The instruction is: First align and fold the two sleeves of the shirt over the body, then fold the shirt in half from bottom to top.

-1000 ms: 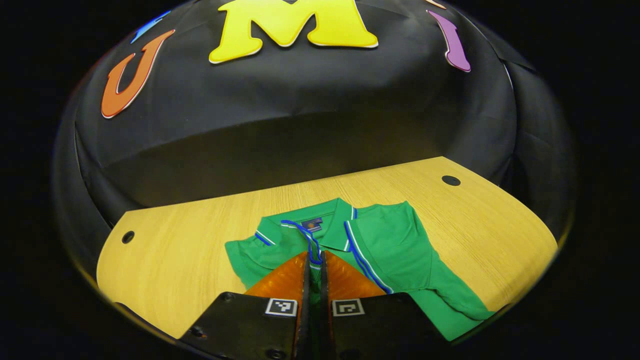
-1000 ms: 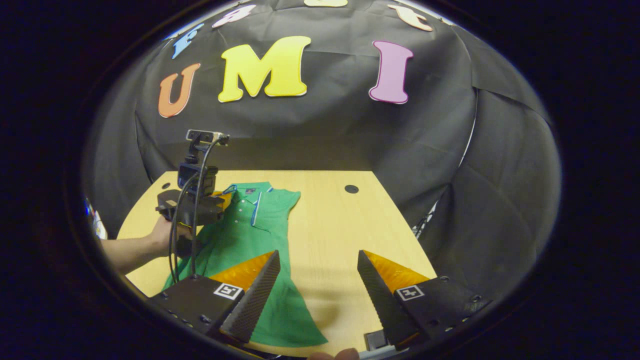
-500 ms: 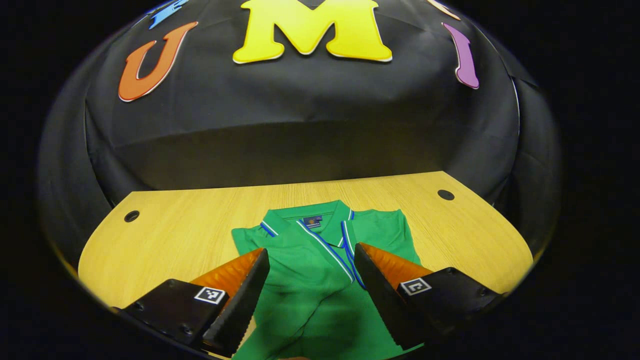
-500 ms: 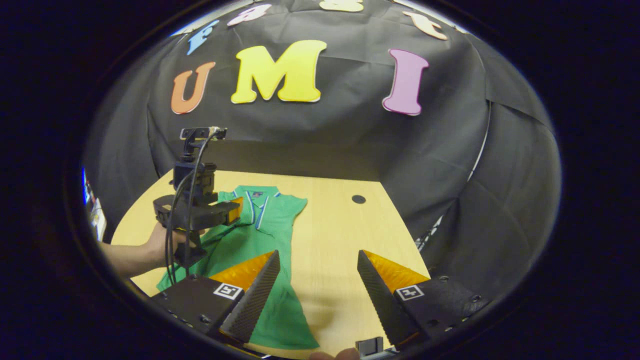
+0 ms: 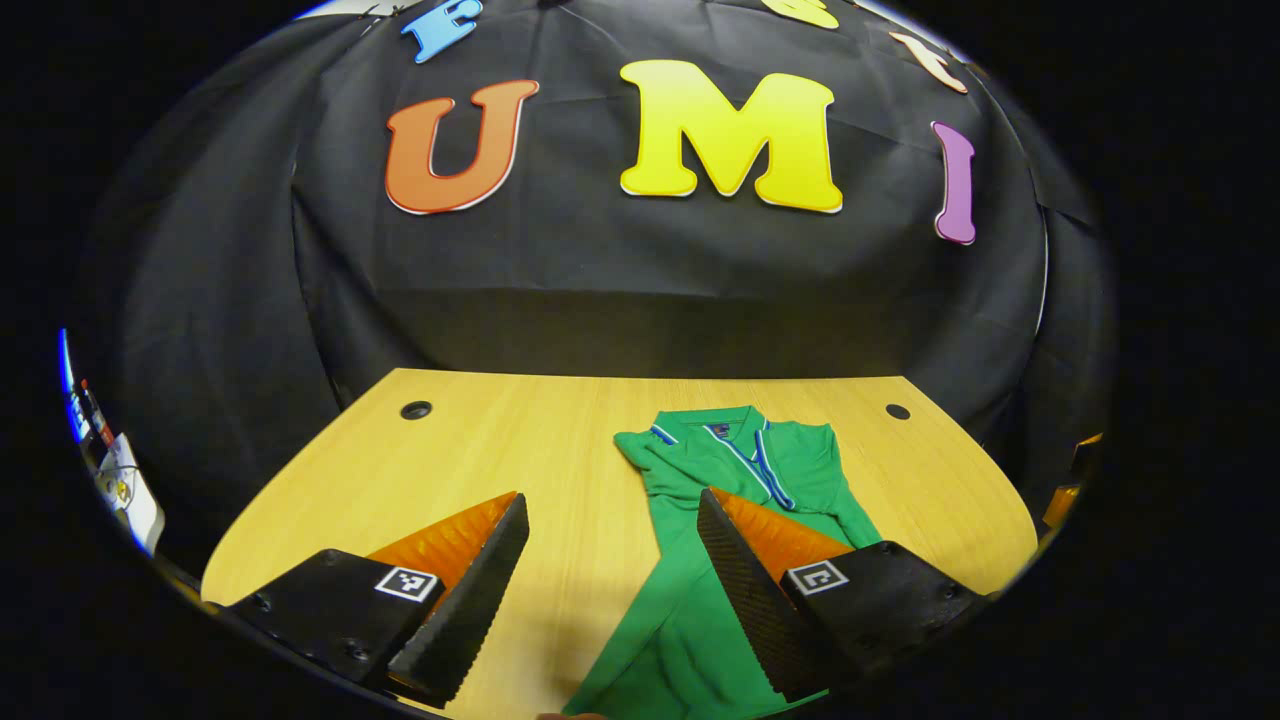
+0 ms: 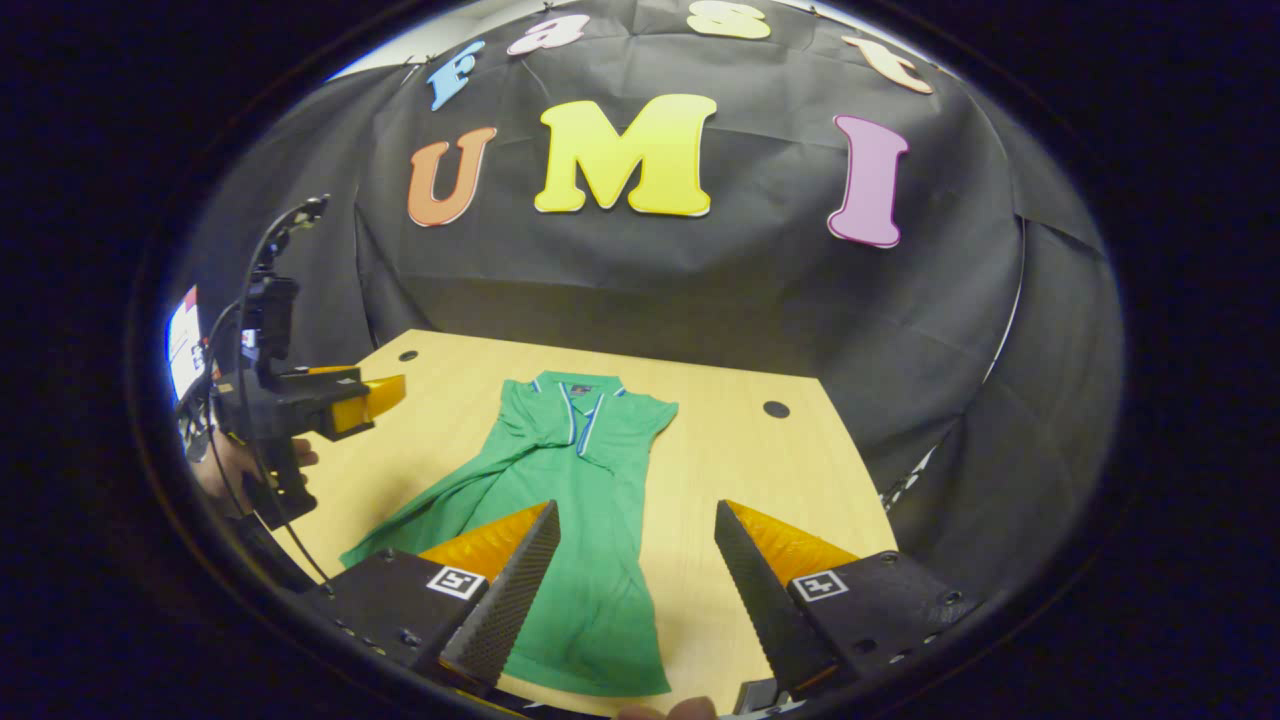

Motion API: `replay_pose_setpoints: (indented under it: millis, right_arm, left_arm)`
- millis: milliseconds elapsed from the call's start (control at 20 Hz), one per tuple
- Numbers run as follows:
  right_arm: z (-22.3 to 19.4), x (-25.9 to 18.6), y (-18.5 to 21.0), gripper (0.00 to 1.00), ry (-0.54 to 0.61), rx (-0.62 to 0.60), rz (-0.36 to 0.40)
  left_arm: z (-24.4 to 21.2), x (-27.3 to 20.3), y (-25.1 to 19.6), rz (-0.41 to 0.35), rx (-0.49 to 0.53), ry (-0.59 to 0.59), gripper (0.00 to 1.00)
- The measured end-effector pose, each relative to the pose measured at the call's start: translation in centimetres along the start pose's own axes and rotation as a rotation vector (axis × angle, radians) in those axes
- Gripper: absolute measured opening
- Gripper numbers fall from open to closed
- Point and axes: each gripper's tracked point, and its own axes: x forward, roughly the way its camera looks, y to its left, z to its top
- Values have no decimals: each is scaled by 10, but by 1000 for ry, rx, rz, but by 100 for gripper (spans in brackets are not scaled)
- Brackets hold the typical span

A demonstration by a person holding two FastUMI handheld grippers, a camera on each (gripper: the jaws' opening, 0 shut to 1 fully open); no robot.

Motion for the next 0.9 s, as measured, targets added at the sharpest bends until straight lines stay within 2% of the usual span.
replay_pose_setpoints:
  millis: [250, 450, 500, 700, 900]
  right_arm:
    - [-47, -18, 6, 95, 119, -1, 21]
    - [-96, -32, 0, 96, 251, -35, -14]
    - [-109, -34, 1, 98, 287, -38, -12]
    - [-166, -38, 3, 96, 468, 5, 6]
    - [-207, -34, -7, 96, 593, 32, -8]
  left_arm:
    - [-51, -66, 29, -45, 43, 119, 100]
    - [-101, -104, 30, -126, 84, 279, 100]
    - [-116, -109, 28, -151, 88, 327, 100]
    - [-179, -119, 30, -203, 71, 549, 100]
    - [-214, -112, 26, -256, 18, 680, 100]
